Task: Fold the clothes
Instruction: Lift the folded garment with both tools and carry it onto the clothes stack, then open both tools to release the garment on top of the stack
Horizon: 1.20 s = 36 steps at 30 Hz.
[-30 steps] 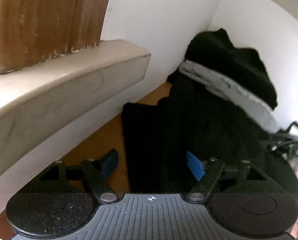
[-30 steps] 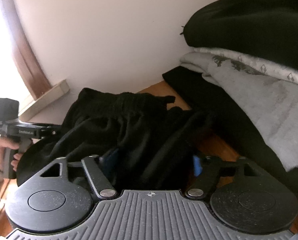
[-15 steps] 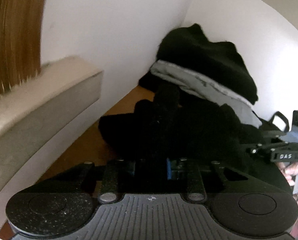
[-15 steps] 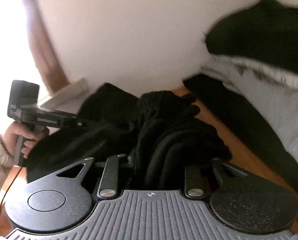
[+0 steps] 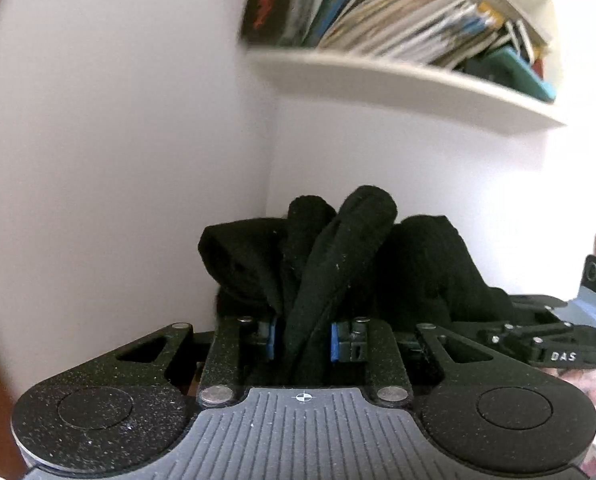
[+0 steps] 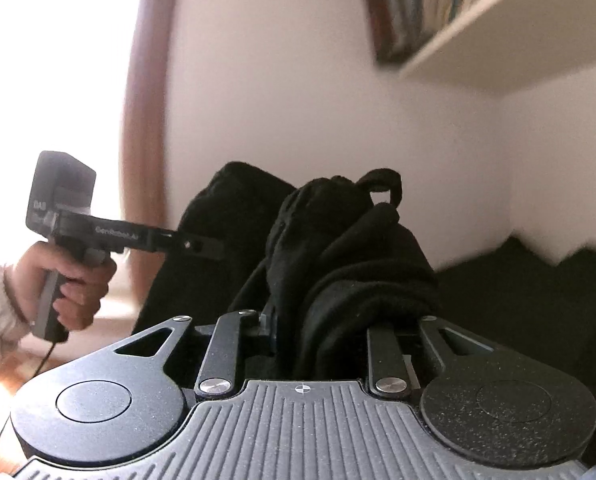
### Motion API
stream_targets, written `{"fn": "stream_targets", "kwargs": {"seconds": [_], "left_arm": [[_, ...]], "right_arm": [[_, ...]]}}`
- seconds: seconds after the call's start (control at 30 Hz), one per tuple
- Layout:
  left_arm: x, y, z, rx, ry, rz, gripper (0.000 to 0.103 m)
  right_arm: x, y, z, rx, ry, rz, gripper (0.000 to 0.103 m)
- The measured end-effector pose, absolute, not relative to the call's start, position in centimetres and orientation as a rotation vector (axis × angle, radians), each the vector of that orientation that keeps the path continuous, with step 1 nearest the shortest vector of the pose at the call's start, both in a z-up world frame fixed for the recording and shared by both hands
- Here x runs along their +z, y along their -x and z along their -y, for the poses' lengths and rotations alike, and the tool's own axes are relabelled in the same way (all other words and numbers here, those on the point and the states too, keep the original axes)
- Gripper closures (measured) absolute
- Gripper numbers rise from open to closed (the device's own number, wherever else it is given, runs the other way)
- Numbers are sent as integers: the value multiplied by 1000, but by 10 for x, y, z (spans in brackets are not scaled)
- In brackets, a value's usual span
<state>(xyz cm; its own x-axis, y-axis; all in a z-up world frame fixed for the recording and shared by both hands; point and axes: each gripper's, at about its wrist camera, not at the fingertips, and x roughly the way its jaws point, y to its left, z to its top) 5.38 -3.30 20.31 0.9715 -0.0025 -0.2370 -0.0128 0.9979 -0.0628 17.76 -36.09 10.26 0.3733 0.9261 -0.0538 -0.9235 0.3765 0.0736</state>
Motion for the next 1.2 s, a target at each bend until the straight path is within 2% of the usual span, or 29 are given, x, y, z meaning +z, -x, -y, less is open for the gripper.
{"fn": "stream_targets", "kwargs": {"seconds": [0.13, 0.3, 0.37, 0.43, 0.47, 0.53, 0.6, 0.67, 0.73, 0.83, 0.97, 1.0, 1.07, 1.2], "left_arm": [[251, -133, 42, -20, -19, -226, 79], [282, -260, 58, -34, -114, -277, 78], [280, -316, 66, -22, -153, -324, 73], [261, -371, 75, 64, -215, -398, 61], [247, -395, 79, 132, -264, -442, 60], [225, -421, 81, 225, -313, -487, 60], [212, -428, 77, 230, -276, -497, 57], [202, -430, 74, 236, -256, -498, 41], [196, -421, 75, 232, -257, -486, 38], [195, -398, 80, 216, -232, -474, 25], [200, -358, 93, 187, -205, -450, 19], [200, -346, 96, 183, -197, -447, 16], [200, -320, 102, 178, -188, -437, 0], [199, -264, 116, 161, -173, -443, 0]], "right_arm": [[135, -230, 378, 1105, -102, -51, 80], [149, -323, 392, 1006, -245, -117, 80], [143, -365, 391, 957, -279, -176, 79], [128, -411, 388, 916, -310, -291, 71], [118, -431, 386, 881, -300, -346, 64], [98, -451, 385, 758, -226, -377, 59], [86, -455, 395, 742, -241, -379, 32], [81, -454, 405, 746, -250, -359, 30], [85, -441, 408, 732, -218, -299, 29], [94, -421, 407, 757, -186, -243, 22], [105, -388, 399, 812, -151, -220, 8], [108, -379, 396, 825, -143, -219, 5], [114, -360, 387, 846, -130, -230, 2], [117, -307, 375, 899, -110, -274, 0]]}}
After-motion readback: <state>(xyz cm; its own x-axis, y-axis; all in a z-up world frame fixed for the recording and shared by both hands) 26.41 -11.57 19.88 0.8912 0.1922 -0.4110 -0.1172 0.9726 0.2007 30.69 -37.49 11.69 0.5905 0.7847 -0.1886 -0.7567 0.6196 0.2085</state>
